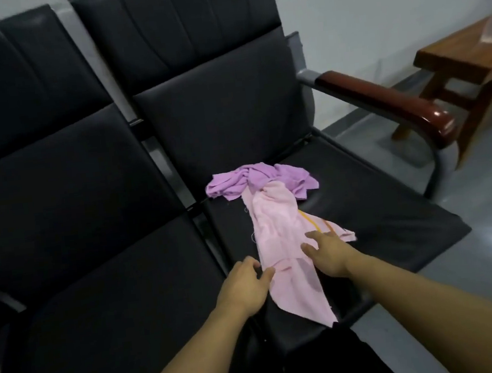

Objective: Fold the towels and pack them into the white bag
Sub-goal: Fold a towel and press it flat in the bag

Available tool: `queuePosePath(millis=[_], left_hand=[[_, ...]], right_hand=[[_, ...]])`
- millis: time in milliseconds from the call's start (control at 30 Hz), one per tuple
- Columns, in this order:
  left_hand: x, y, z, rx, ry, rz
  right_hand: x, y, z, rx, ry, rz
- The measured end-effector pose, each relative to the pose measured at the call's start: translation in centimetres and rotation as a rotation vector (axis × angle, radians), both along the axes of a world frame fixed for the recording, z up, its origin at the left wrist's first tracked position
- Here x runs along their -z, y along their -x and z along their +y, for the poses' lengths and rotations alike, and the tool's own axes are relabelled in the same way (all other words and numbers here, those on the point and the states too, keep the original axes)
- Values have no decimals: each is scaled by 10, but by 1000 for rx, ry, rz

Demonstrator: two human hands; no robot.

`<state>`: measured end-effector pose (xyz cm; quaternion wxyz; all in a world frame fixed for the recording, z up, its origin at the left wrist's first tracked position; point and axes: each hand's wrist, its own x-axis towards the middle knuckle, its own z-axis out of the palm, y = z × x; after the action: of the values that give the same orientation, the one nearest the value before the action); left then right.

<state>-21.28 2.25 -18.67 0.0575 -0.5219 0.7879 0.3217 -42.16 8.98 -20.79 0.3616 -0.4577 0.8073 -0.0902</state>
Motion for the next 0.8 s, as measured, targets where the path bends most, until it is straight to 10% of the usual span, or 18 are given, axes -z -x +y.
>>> queuePosePath(millis=[267, 500, 800], left_hand=[[44, 61, 20, -7, 14, 171], [66, 67, 7, -201, 314, -53], [64, 35, -11, -279, 83, 148]], right_hand=[[39, 54, 13, 127, 41, 1], [49, 64, 6, -53, 78, 187], [62, 64, 6, -96, 121, 227]])
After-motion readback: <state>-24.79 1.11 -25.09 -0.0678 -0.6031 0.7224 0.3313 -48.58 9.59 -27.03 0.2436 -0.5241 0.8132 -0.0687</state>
